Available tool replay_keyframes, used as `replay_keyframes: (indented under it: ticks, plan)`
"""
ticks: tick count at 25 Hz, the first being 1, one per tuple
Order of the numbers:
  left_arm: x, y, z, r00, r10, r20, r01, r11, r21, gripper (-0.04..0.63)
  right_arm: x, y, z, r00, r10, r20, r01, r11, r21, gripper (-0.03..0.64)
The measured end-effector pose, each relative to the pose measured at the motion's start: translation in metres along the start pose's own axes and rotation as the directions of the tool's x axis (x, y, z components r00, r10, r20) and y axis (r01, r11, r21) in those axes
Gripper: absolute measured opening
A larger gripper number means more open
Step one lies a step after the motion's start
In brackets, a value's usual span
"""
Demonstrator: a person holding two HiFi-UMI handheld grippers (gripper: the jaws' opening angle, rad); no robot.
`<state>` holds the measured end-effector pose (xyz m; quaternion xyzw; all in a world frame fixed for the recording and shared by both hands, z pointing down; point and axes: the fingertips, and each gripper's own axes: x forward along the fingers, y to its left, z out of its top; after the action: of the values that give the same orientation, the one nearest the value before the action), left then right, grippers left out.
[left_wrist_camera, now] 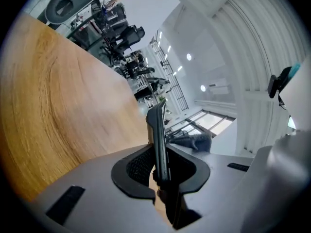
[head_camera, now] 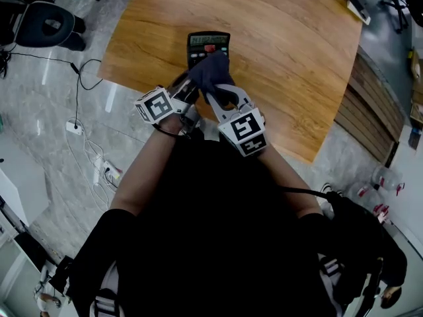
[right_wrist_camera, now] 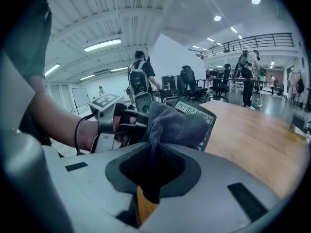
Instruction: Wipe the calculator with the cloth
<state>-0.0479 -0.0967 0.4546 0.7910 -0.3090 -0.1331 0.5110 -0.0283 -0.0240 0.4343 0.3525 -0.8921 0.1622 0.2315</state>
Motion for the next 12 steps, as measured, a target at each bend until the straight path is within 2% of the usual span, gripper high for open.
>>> replay_keyframes:
  ticks: [4,12]
  plan:
    - [0.002,-0.007,0.007,0.999,-0.023,0.025,0.023,1.000,-0.010,0.072,-0.002,0.003,-0.018,0.999,0.004,-0.036,-0.003,1.000,0.016,0.046]
    - [0.001,-0.016,-0.002,0.999,-0.041,-0.012,0.042,0.999,0.018,0.072,-0.015,-0.053,-0.020,0.988,-0.147,-0.040,0.150,0.983,0.106,0.046]
